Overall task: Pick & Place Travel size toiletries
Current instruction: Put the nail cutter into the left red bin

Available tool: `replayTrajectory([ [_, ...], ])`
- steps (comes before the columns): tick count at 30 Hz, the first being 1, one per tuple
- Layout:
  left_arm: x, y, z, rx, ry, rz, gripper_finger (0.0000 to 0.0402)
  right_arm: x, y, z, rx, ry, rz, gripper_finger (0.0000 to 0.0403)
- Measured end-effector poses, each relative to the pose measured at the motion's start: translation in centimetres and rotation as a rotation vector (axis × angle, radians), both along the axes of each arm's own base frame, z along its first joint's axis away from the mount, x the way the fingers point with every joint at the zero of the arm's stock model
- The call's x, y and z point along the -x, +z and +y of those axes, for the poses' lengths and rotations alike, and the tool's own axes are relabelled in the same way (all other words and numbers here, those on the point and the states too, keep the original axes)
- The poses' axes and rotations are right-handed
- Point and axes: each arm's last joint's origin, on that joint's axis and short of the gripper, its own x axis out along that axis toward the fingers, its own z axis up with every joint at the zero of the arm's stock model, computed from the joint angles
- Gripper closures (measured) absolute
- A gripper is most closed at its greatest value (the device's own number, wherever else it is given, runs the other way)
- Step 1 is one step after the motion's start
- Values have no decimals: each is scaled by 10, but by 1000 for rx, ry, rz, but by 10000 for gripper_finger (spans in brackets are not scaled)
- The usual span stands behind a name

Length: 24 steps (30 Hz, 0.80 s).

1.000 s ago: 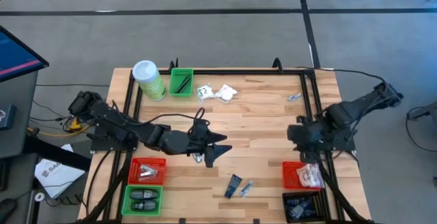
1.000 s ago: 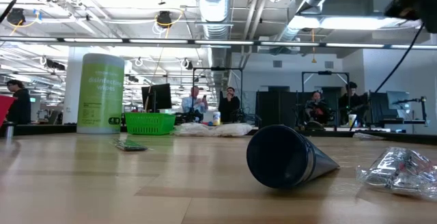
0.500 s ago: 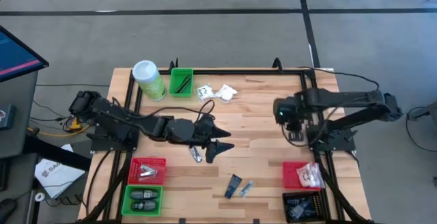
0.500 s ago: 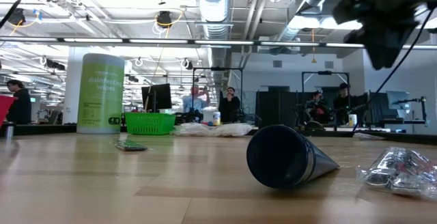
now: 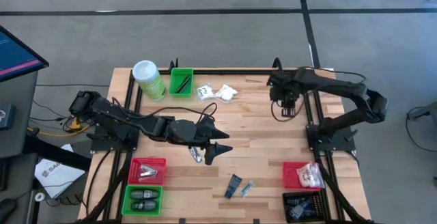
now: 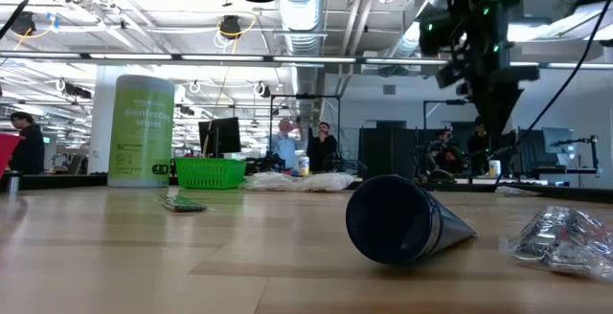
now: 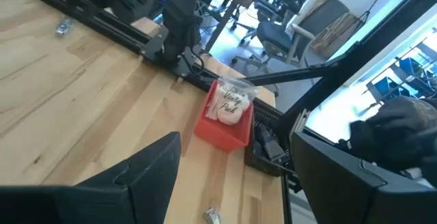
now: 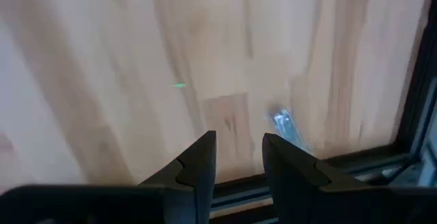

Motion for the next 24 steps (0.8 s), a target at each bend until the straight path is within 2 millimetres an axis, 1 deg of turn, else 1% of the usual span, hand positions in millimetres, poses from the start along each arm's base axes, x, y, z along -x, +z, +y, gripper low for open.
replayTrajectory([
  [2, 0, 0, 0, 0, 0, 1, 128, 3, -7, -14, -13, -88, 11, 292],
  [7, 0, 0, 0, 0, 0, 1, 128, 16, -25, -46, -34, -456, 42, 292],
  [11, 0, 0, 2, -3, 5, 1, 128, 30, -37, -62, -44, -797, 93, 292],
  [13, -1, 0, 3, -3, 9, 1, 128, 36, -42, -67, -53, -915, 134, 296],
  [15, -1, 0, 3, -3, 10, 0, 128, 41, -45, -72, -65, -990, 152, 308],
  [17, -1, 0, 3, -3, 10, 0, 128, 47, -47, -75, -116, -1073, 141, 328],
  [20, -1, 0, 3, -3, 10, 0, 128, 52, -48, -84, -193, -1211, 38, 367],
  [22, -1, 0, 3, -3, 9, 0, 128, 55, -44, -89, -212, -1304, -50, 391],
  [24, -1, 0, 3, -3, 10, -1, 128, 57, -42, -93, -235, -1394, -115, 397],
])
